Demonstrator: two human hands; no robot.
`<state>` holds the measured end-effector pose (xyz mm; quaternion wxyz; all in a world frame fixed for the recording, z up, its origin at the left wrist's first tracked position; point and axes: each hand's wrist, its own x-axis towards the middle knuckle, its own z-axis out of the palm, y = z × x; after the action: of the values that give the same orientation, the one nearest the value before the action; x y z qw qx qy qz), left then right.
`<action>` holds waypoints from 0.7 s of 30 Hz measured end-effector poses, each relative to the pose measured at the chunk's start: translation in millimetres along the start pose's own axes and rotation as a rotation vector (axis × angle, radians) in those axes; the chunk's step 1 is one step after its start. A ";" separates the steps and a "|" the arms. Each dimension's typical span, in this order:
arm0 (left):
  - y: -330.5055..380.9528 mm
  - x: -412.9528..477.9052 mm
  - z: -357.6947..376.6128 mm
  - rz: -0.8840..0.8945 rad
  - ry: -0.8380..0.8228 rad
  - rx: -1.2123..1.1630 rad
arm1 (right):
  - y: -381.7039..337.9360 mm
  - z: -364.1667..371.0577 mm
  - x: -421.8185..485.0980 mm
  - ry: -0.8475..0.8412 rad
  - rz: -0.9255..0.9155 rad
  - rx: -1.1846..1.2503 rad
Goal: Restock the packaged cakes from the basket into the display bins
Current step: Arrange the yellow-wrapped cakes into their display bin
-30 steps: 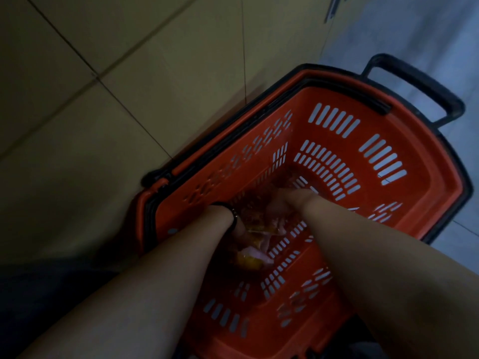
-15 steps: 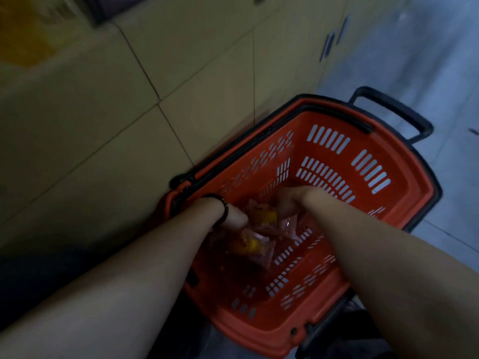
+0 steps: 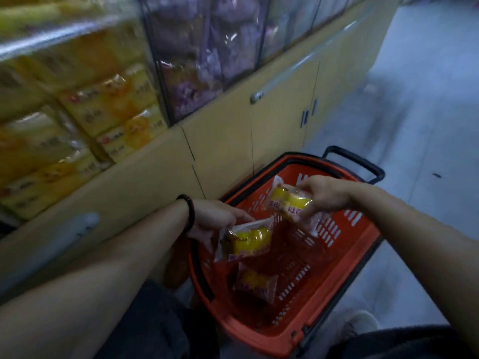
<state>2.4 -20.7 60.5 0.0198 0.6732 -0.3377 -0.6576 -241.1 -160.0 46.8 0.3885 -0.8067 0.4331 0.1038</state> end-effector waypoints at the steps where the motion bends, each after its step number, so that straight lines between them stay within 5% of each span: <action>1: -0.5 -9.1 -1.4 0.030 0.005 -0.026 | -3.4 -2.7 -12.3 0.038 -0.030 0.092; 11: -19.8 -56.3 -17.3 0.295 0.031 -0.472 | -20.8 -1.1 -66.2 0.179 -0.144 0.707; 21: -35.3 -95.2 8.0 0.536 0.149 -0.526 | -45.2 -24.0 -86.8 0.190 -0.364 0.887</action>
<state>19.2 55.5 125.7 0.3879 0.5788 -0.3191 -0.6424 -262.3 -108.9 131.0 0.6655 -0.6317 0.3211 -0.2344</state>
